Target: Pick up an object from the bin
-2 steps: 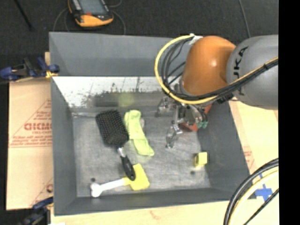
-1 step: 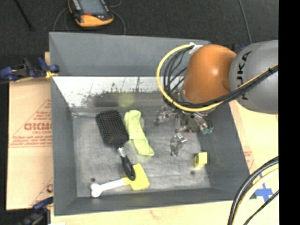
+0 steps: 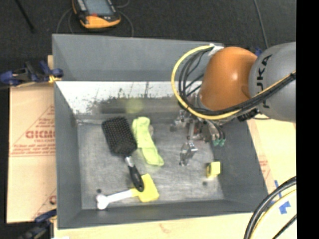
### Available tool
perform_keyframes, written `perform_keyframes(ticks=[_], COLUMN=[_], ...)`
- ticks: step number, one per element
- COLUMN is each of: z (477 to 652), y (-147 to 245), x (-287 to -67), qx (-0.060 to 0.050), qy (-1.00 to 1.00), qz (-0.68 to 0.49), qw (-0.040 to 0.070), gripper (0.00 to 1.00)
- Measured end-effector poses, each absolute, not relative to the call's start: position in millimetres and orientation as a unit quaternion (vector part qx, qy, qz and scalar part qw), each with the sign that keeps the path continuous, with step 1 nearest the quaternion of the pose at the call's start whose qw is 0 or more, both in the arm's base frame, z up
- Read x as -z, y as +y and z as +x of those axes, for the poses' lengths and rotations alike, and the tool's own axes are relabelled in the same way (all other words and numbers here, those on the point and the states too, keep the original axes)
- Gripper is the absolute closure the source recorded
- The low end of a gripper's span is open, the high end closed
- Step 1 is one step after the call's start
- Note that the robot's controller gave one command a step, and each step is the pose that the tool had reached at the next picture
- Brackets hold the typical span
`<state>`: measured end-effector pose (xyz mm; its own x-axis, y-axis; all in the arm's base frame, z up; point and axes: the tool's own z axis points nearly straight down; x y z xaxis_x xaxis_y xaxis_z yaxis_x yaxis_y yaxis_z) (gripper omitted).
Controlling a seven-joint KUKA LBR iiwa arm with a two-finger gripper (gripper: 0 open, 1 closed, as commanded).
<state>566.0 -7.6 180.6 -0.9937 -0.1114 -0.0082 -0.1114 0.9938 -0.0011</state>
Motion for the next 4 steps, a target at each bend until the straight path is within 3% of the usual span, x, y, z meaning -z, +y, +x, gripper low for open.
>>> perform_keyframes(ticks=[1,2,3,4], z=[551.9,534.8,515.5,546.0], y=[1,5,15,56], x=[-152,-109,-95,-81], qx=[0.000,0.001,0.000,-0.001], qy=[1.000,0.990,0.987,1.000], qz=[-0.008,-0.141,-0.158,-0.009], qw=[0.005,0.002,-0.001,0.001], gripper=[0.00,0.00,0.00,0.00])
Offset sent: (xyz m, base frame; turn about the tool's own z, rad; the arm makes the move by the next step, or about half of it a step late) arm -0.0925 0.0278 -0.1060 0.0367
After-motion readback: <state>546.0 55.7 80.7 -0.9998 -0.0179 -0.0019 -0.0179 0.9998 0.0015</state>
